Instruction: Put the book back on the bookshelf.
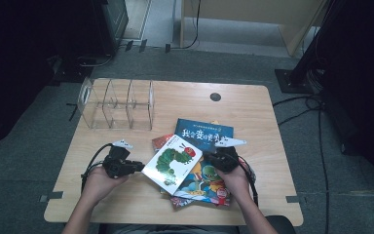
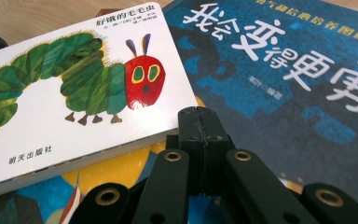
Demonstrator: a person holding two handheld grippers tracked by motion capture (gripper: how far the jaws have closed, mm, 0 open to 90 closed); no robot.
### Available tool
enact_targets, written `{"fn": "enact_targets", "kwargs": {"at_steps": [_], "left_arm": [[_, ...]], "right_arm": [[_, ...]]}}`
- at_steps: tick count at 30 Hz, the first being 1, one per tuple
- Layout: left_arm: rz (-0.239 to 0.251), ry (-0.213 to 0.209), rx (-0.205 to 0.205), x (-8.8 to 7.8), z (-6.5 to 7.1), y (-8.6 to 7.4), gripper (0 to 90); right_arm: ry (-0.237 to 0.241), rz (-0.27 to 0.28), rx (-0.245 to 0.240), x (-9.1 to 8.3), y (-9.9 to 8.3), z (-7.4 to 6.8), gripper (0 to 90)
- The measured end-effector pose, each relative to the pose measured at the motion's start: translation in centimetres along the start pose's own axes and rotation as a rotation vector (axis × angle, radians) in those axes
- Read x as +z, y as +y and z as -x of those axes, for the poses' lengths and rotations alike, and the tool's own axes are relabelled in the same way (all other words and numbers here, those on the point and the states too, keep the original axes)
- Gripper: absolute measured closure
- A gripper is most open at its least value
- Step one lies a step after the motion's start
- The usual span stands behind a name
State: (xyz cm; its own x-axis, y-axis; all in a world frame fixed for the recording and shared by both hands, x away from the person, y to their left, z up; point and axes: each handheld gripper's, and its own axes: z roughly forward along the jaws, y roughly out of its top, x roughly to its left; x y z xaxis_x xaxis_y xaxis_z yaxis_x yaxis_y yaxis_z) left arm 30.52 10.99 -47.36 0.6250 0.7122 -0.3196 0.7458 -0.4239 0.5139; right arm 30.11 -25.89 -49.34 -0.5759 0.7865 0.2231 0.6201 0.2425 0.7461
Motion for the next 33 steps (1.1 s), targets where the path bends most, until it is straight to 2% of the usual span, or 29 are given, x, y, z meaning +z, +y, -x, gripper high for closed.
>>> {"fn": "enact_targets", "kwargs": {"at_steps": [4,5,6,7,9,10,15,16,20,23,30,33], "left_arm": [[0.032,0.009,-0.014,-0.5,-0.3,0.1,63.7],[0.048,-0.007,-0.02,-0.8,-0.5,0.3,63.7],[0.068,-0.043,-0.031,-1.0,-0.8,0.5,56.4],[0.08,-0.045,-0.028,-1.1,-0.8,0.6,53.3],[0.09,-0.041,-0.023,-1.1,-0.8,0.7,50.1],[0.086,-0.034,-0.002,-0.9,-0.5,1.1,43.4],[0.075,-0.058,0.003,-0.1,0.0,1.8,33.2],[0.071,-0.072,0.004,0.3,0.2,2.1,31.8],[0.05,-0.063,0.014,1.0,0.6,2.7,27.5],[0.042,-0.071,0.015,1.5,0.7,3.0,25.7],[-0.004,-0.098,0.036,2.7,1.3,3.6,28.0],[-0.016,-0.1,0.041,2.9,1.4,3.6,28.7]], "right_arm": [[0.001,0.004,-0.005,0.2,0.1,0.0,90.0],[-0.004,0.005,-0.01,0.2,0.1,-0.1,90.0],[-0.007,0.001,-0.017,0.1,0.1,-0.2,90.0],[-0.008,0.001,-0.016,0.0,0.1,-0.3,90.0],[-0.009,0.0,-0.02,-0.1,0.1,-0.3,90.0],[-0.005,-0.004,-0.017,-0.3,0.0,-0.5,90.0],[0.007,-0.009,-0.03,-0.6,-0.6,-1.4,90.0],[0.011,-0.009,-0.036,-0.6,-0.7,-1.6,90.0],[0.022,-0.009,-0.046,-0.5,-1.2,-2.5,90.0],[0.03,-0.004,-0.053,-0.6,-1.4,-3.0,90.0],[0.047,-0.013,-0.052,-1.1,-2.0,-3.6,90.0],[0.055,-0.014,-0.067,-1.1,-2.2,-4.1,90.0]]}}
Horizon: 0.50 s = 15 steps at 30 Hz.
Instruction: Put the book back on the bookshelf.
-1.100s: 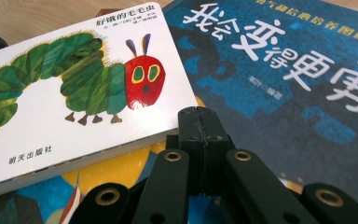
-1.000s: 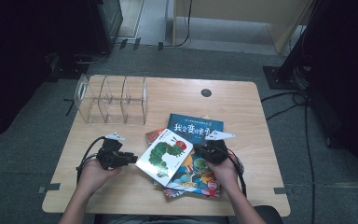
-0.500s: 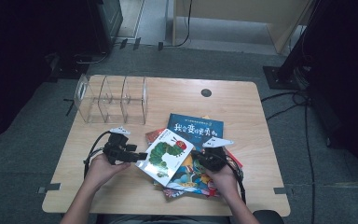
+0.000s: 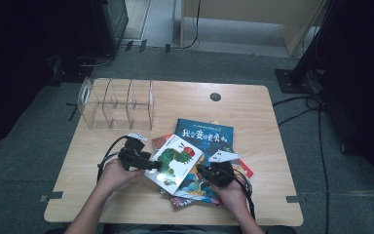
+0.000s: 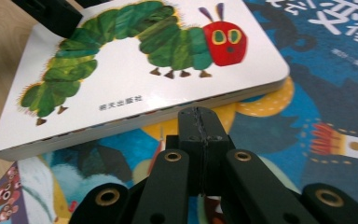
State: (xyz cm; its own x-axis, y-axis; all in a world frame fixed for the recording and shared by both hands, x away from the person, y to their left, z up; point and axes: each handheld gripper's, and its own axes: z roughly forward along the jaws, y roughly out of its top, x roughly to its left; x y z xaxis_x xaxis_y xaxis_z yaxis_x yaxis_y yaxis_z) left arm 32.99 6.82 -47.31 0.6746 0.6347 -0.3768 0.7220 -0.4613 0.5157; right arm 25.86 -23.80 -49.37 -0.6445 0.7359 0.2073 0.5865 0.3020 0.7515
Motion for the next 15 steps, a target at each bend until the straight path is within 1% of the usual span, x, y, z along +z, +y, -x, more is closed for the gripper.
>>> {"fn": "enact_targets", "kwargs": {"at_steps": [4,7,9,13,14,15], "left_arm": [[-0.007,-0.003,-0.002,0.16,0.07,0.0,28.8],[-0.008,-0.004,-0.007,0.35,0.1,-0.02,28.8],[-0.007,-0.016,-0.028,0.53,-0.01,-0.01,28.7],[-0.01,-0.017,-0.033,0.59,0.02,0.06,28.8],[-0.018,-0.022,-0.026,0.63,0.04,0.07,28.9],[-0.022,-0.027,-0.03,0.7,0.15,0.05,28.9]], "right_arm": [[0.01,0.001,-0.014,0.33,0.1,-0.38,90.0],[0.015,-0.001,-0.016,0.49,0.21,-0.46,90.0],[0.02,-0.003,-0.019,0.61,0.3,-0.48,90.0],[0.026,-0.003,-0.016,0.74,0.4,-0.39,90.0],[0.025,-0.001,-0.018,0.84,0.49,-0.39,90.0],[0.025,-0.003,-0.018,1.04,0.65,-0.43,90.0]]}}
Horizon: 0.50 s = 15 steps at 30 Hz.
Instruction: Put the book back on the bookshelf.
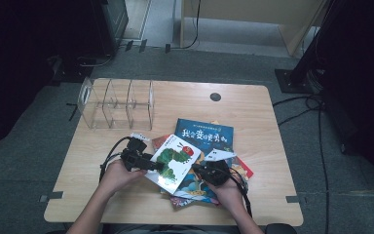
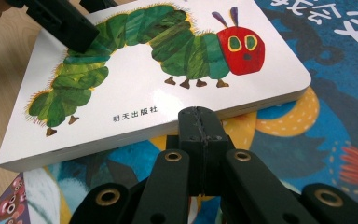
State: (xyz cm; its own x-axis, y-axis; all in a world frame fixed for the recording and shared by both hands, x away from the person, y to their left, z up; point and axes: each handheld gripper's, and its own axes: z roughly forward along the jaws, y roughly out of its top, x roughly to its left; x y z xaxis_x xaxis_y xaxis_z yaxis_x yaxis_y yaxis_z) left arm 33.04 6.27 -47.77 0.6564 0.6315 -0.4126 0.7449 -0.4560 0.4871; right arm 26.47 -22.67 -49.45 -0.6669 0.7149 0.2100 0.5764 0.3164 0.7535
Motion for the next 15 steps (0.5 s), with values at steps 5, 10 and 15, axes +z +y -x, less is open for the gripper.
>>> {"fn": "enact_targets", "kwargs": {"at_steps": [5,10,15], "left_arm": [[-0.006,-0.007,-0.017,0.1,0.0,-0.2,27.1],[-0.016,-0.003,-0.058,-0.3,-0.4,-0.6,26.4],[-0.031,0.008,-0.084,-0.8,-0.4,-0.9,27.6]], "right_arm": [[0.009,-0.004,-0.005,0.5,0.4,-0.1,90.0],[0.02,-0.008,-0.014,1.1,0.8,-0.4,90.0],[0.029,-0.01,-0.017,1.5,1.1,-0.6,90.0]]}}
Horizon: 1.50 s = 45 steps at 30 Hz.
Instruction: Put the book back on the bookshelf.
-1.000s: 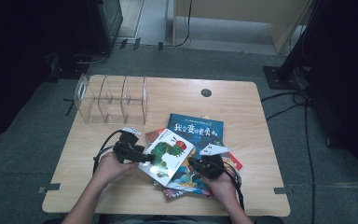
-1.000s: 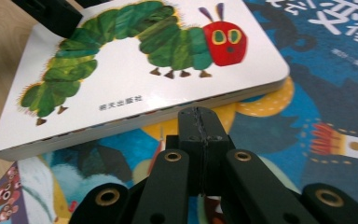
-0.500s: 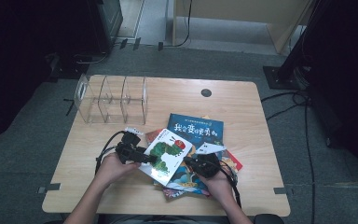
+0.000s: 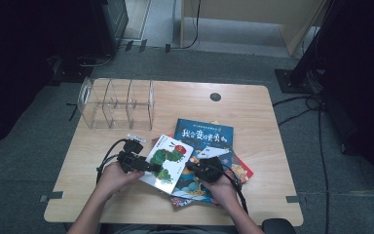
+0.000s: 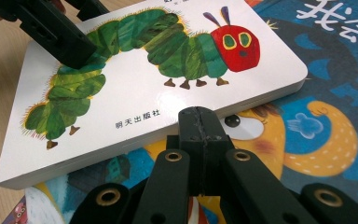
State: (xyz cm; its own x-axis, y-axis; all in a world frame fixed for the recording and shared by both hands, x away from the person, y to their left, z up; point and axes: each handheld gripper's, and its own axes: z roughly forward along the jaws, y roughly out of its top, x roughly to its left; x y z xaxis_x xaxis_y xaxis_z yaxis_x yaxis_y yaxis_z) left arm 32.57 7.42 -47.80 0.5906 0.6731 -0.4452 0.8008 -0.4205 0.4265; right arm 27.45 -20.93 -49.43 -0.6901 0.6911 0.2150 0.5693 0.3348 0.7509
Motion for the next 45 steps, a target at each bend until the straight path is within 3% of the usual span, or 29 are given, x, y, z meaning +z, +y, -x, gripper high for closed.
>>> {"fn": "enact_targets", "kwargs": {"at_steps": [7,10,15,16,18,22,29,31,35,39,42,45], "left_arm": [[0.008,0.0,0.0,-0.2,-0.4,-0.3,27.0],[0.005,-0.018,-0.006,0.0,-0.6,-0.2,25.7],[-0.013,-0.043,-0.048,0.2,-0.9,0.2,27.2],[-0.014,-0.038,-0.065,0.1,-0.8,0.4,29.5],[-0.021,-0.027,-0.061,-0.2,-0.6,0.5,31.3],[0.003,-0.032,-0.072,-1.6,-0.4,0.7,43.7],[-0.018,-0.092,-0.076,-4.2,1.3,2.1,58.6],[-0.026,-0.096,-0.073,-4.3,1.6,2.4,61.1],[-0.061,-0.085,-0.109,-4.7,2.4,3.5,66.0],[-0.076,-0.136,-0.115,-4.8,2.7,4.5,72.6],[-0.086,-0.118,-0.112,-5.0,3.2,5.2,74.5],[-0.087,-0.077,-0.103,-5.4,3.7,6.0,76.3]], "right_arm": [[0.007,-0.003,-0.022,0.4,0.2,-0.3,90.0],[0.012,-0.004,-0.02,0.4,0.3,-0.3,90.0],[0.009,-0.005,-0.021,0.5,0.3,-0.4,90.0],[0.009,-0.006,-0.018,0.4,0.3,-0.4,90.0],[0.009,-0.006,-0.018,0.4,0.3,-0.4,90.0],[0.009,-0.006,-0.019,0.5,0.3,-0.3,90.0],[0.008,-0.004,-0.027,0.6,0.4,-0.4,90.0],[0.008,-0.003,-0.029,0.7,0.4,-0.5,90.0],[0.011,-0.004,-0.028,0.7,0.5,-0.4,90.0],[0.012,-0.007,-0.039,0.9,0.6,-0.5,90.0],[0.018,-0.009,-0.041,1.0,0.7,-0.5,89.2],[0.036,-0.007,-0.074,1.3,1.0,-0.8,82.7]]}}
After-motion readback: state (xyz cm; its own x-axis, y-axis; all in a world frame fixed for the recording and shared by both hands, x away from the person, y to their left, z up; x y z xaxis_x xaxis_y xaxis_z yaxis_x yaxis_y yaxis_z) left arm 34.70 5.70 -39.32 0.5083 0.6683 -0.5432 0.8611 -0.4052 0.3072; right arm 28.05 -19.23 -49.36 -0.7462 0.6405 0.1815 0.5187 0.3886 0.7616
